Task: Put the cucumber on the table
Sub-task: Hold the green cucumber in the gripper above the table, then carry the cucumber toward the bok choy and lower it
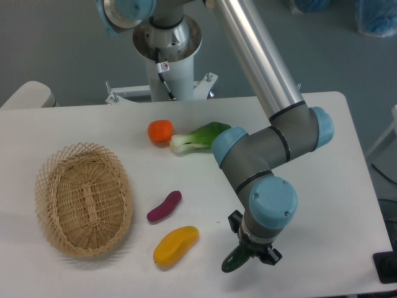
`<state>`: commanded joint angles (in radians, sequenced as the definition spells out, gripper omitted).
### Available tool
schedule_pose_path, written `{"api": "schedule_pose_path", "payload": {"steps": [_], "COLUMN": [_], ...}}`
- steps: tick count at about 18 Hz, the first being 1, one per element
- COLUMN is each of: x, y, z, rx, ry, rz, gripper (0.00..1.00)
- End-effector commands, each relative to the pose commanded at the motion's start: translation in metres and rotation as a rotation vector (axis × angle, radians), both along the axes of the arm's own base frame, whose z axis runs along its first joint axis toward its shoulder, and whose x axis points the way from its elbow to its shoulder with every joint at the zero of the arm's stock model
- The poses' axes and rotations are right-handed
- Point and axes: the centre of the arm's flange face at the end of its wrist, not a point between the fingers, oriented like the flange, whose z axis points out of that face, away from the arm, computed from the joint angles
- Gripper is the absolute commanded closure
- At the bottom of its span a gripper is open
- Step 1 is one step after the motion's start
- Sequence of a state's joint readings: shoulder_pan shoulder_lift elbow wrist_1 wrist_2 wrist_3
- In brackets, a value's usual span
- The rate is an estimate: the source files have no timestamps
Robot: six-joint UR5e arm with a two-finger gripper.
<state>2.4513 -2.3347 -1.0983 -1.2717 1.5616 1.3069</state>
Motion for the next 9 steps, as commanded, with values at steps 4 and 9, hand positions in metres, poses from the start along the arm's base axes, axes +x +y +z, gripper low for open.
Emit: {"api": "schedule_pose_path", "payload": {"steps": [4, 9], "x": [0.0007, -0.0018], "y": [-0.0006, -0.0027], "z": [-0.0024, -0.0024], "rx": [0.004, 0.006], "ry": [0.005, 0.003], "rz": [0.000, -0.020], "gripper": [0.83, 0.83]}}
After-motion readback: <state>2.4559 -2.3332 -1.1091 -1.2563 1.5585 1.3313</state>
